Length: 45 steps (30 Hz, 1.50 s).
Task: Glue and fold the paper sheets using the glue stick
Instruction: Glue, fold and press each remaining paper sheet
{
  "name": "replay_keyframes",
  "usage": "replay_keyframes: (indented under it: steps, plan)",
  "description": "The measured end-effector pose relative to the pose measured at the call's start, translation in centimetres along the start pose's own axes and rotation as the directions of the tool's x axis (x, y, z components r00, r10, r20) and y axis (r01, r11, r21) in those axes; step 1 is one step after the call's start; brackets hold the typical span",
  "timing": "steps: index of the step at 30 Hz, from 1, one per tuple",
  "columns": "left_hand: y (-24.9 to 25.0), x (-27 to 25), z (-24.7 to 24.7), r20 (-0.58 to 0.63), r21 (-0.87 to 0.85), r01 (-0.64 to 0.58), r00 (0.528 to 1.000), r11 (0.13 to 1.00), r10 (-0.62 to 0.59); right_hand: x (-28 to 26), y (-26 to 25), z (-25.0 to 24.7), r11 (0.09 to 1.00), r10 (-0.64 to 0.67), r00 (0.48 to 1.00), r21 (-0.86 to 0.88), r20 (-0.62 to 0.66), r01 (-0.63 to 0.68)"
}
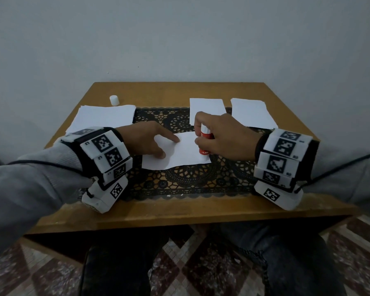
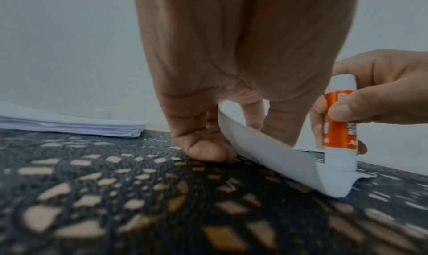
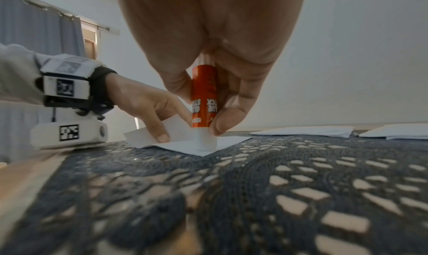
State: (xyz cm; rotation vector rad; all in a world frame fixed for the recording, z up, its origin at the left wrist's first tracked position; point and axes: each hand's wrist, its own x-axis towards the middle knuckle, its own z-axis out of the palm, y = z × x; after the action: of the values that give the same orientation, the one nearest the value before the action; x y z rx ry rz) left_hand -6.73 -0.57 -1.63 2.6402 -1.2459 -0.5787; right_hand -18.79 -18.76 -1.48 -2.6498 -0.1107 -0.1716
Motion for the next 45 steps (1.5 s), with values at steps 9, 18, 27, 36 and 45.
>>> replay_keyframes:
  steps: [9,18,27,36,45]
  plan:
    - [-0.4,-0.8,0.4,-0.124,-0.01,0.005,0.992,1.0,-0.007,-0.4,-0.9,-3.2,0.987,0.037,0.971,-0.163,0.235,0.002]
    - [-0.4,-0.6,0.5,-0.134,0.092,0.033,0.991,0.995,-0.021,5.7,0.9,-6.6,0.928,0.205,0.979,0.316,0.005,-0.196]
    - [-0.8,-0.3,0.4,-0.114,0.088,0.018,0.993,0.996,-0.008,14.5,2.5,-1.3,0.904,0.364,0.915,0.301,-0.175,-0.303]
    - [-1.0,0.2,0.3,-0.12,0.08,-0.044,0.991,0.996,0.054,19.6,2.9,0.6,0.93,0.365,0.902,0.132,-0.229,-0.343]
    - [-1.4,0.8,0.6,-0.118,0.064,-0.055,0.991,0.996,0.063,20.5,3.1,1.1,0.921,0.372,0.917,-0.063,-0.145,-0.384]
